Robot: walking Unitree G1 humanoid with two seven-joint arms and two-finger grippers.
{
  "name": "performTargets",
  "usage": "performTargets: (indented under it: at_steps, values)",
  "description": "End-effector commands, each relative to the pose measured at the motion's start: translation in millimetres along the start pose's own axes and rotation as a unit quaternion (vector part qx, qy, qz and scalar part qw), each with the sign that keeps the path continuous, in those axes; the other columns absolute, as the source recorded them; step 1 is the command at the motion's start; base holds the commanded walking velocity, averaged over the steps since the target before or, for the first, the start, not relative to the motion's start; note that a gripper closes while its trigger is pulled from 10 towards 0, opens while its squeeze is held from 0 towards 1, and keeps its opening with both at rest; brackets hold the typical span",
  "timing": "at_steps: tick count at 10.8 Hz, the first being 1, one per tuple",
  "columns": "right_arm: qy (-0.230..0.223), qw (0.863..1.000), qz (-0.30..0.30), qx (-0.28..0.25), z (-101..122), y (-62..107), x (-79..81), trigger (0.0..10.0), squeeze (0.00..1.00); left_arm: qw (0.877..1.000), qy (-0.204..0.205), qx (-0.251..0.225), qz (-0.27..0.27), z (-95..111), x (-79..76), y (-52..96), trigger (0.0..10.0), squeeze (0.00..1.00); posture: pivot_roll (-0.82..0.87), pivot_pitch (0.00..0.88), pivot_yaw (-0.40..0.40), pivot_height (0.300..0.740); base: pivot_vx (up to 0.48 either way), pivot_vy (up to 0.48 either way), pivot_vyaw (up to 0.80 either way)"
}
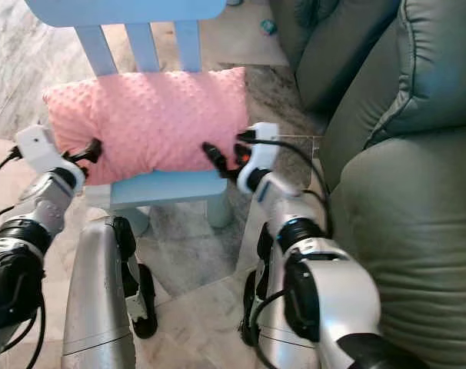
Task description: Move the pillow to the sofa
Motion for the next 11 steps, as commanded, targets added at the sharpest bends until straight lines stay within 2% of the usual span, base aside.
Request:
performTargets:
  at_steps: [1, 2, 3, 4, 6, 8, 9, 11]
  values:
    - [-0.008, 1.000, 0.007, 0.020, -12, 0.1, 5.3, 10.0, 0.00, 1.000, -0.003, 0.029, -0.005, -13, -2.4, 0.3, 10.0, 0.00, 0.00, 0.501, -0.032, 0.467, 0.000, 0.000, 0.00]
    - [0.035, 0.999, 0.009, 0.036, -19, -2.4, 13.2, 10.0, 0.00, 0.999, -0.004, 0.032, -0.010, -15, -5.5, -0.1, 10.0, 0.00, 0.00, 0.504, -0.032, 0.467, 0.000, 0.000, 0.00]
    - [0.140, 0.989, -0.017, 0.035, -13, -3.9, 10.9, 10.0, 0.00, 0.999, -0.008, 0.031, -0.011, -14, -5.0, -0.1, 10.0, 0.00, 0.02, 0.507, -0.032, 0.467, 0.000, 0.000, 0.00]
    - [0.154, 0.987, -0.026, 0.029, -8, -3.5, 7.1, 10.0, 0.00, 0.999, -0.009, 0.031, -0.009, -13, -3.2, 0.2, 10.0, 0.00, 0.02, 0.507, -0.032, 0.467, 0.000, 0.000, 0.00]
    - [0.190, 0.980, -0.057, 0.004, 16, 5.2, -18.4, 10.0, 0.00, 0.999, -0.015, 0.030, -0.004, -11, 2.1, 1.2, 10.0, 0.00, 0.01, 0.507, -0.034, 0.467, 0.000, 0.000, 0.00]
    - [0.188, 0.975, -0.116, -0.013, 33, 18.9, -47.4, 10.0, 0.00, 0.999, -0.025, 0.032, -0.003, -10, 4.7, 1.7, 10.0, 0.00, 0.01, 0.504, -0.034, 0.467, 0.000, 0.000, 0.00]
    - [0.188, 0.972, -0.139, -0.014, 37, 24.2, -57.0, 10.0, 0.00, 0.999, -0.027, 0.032, -0.002, -9, 6.8, 2.1, 10.0, 0.00, 0.02, 0.504, -0.031, 0.467, 0.000, 0.000, 0.00]
    - [0.162, 0.975, -0.153, -0.005, 30, 28.1, -62.4, 10.0, 0.00, 0.999, -0.032, 0.031, 0.000, -7, 9.4, 2.5, 10.0, 0.00, 0.03, 0.505, -0.029, 0.467, 0.000, 0.000, 0.00]
Point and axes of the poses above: a point about 5 cm out from each wrist's last joint towards the gripper, its own y axis pointing back from the gripper into the wrist, its own z axis along the axis of the wrist's last joint, x = y × z, the point moved 2 cm from there along -y, pointing out of the wrist towards the gripper, and after that the axes turned 14 degrees about y, right-handed, at the moved point
